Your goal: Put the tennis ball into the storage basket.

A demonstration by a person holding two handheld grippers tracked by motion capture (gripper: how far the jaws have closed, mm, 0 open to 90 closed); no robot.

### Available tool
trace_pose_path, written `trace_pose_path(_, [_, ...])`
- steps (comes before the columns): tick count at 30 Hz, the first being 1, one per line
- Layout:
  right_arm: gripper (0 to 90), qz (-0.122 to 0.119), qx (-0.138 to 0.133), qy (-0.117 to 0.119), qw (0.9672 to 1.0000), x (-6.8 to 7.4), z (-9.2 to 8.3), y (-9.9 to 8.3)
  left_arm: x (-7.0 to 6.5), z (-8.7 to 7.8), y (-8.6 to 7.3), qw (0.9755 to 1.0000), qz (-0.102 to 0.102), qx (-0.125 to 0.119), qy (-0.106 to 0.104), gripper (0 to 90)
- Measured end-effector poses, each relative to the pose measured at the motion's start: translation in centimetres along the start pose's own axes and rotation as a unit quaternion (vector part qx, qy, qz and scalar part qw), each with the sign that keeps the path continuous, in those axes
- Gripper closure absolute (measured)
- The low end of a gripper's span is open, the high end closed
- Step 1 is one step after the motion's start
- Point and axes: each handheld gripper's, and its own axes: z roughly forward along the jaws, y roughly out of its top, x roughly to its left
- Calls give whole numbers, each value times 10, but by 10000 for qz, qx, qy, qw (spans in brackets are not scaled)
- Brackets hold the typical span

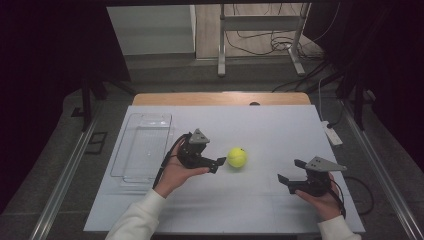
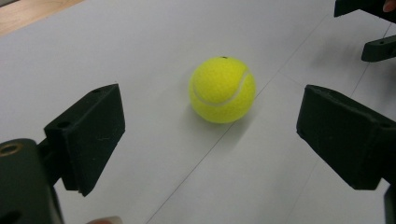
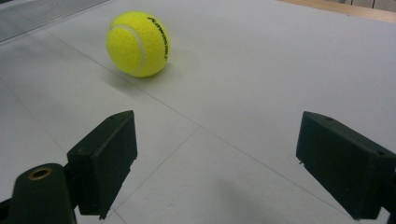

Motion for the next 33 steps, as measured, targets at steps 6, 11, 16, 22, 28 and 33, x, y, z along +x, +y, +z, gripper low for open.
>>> trace_pose_path(6, [131,7,-3,3,10000,0,0,0,0,4,2,10000,12,39,-40,88])
trace_pose_path(11, [131,2,16,-1,10000,0,0,0,-1,6,3,10000,16,47,-70,88])
trace_pose_path(16, [131,-1,19,2,10000,0,0,0,-1,9,4,9999,21,69,-91,88])
trace_pose_path(22, [132,3,11,6,10000,0,0,0,-3,14,6,9998,58,97,-139,88])
trace_pose_path(28, [131,11,15,8,10000,0,1,0,-4,18,8,9997,61,118,-184,87])
trace_pose_path(33, [132,18,13,5,10000,0,1,0,-4,21,10,9997,78,111,-222,87])
